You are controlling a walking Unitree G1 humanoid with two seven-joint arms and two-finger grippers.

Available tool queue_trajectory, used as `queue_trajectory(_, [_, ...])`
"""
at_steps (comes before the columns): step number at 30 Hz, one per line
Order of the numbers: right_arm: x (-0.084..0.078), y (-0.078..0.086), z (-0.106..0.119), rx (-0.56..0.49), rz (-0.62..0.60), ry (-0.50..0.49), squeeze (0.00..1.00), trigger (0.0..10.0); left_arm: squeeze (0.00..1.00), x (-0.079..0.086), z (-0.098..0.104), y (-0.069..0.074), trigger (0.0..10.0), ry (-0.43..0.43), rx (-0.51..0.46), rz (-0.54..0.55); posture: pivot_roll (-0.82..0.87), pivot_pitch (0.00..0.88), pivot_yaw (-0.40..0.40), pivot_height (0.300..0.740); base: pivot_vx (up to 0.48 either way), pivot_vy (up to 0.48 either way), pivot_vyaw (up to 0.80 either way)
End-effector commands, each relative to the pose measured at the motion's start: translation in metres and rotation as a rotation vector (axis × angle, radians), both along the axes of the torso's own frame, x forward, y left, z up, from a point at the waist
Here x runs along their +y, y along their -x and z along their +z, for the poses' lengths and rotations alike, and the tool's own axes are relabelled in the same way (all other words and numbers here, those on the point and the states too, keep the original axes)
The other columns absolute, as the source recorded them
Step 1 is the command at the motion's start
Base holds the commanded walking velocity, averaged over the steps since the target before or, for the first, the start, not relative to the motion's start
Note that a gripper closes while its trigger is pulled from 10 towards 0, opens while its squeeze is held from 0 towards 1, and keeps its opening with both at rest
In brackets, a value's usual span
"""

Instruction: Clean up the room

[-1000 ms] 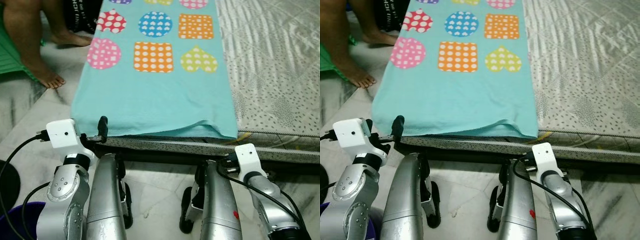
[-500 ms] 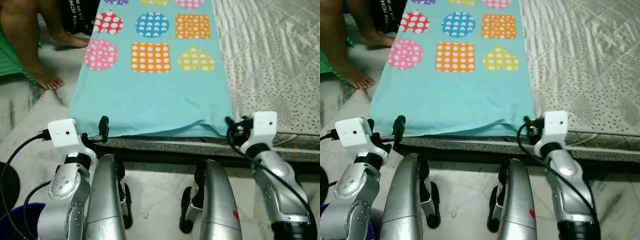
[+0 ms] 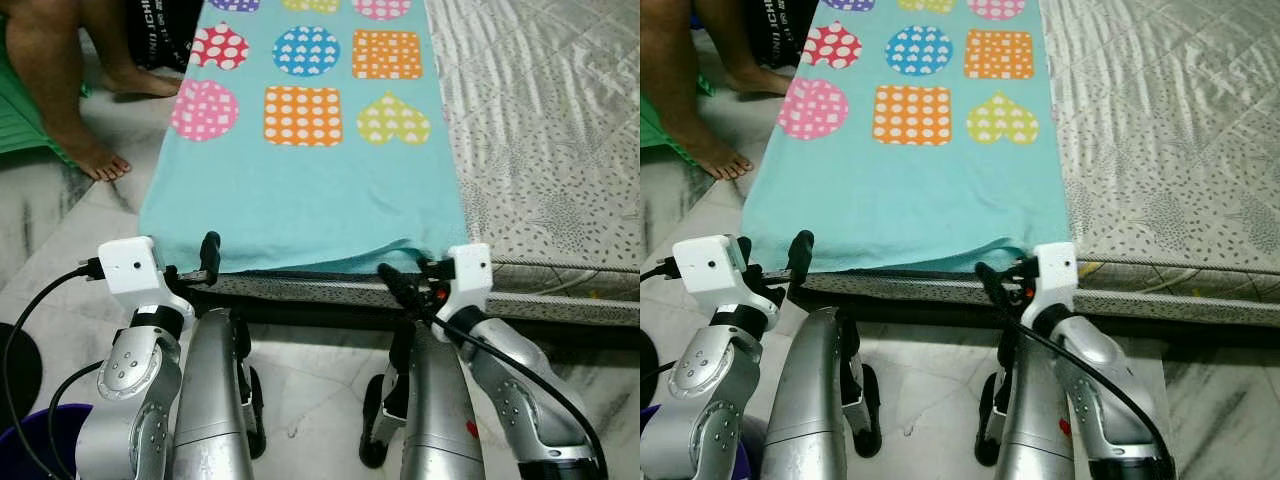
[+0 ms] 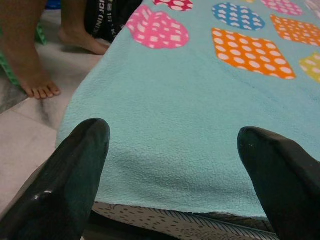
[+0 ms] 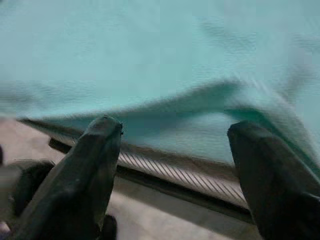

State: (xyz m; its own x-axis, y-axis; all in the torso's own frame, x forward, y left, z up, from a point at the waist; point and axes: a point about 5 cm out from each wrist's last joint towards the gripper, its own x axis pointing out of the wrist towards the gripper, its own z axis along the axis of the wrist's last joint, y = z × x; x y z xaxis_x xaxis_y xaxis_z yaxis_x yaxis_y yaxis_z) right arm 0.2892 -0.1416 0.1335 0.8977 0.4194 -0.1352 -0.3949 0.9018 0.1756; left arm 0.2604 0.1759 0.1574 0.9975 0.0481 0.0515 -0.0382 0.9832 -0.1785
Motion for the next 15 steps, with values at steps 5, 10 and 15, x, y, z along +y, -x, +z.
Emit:
queue_trajectory(5, [0.009, -0.011, 0.017, -0.080, -0.013, -0.057, 1.00, 10.0, 0.00, -0.001, -0.004, 0.002, 10.0, 0.002, 0.018, -0.002, 0.12, 0.319, -0.004, 0.530, 0.000, 0.000, 0.00])
queue_trajectory(10, [0.015, -0.017, 0.016, -0.091, -0.030, -0.043, 1.00, 10.0, 0.00, -0.001, -0.004, 0.002, 10.0, 0.001, 0.017, -0.001, 0.13, 0.318, -0.005, 0.530, 0.000, 0.000, 0.00])
queue_trajectory(15, [0.016, -0.026, -0.002, -0.028, -0.049, 0.138, 1.00, 10.0, 0.00, -0.001, -0.005, 0.003, 10.0, 0.001, 0.019, 0.000, 0.13, 0.317, -0.011, 0.530, 0.000, 0.000, 0.00])
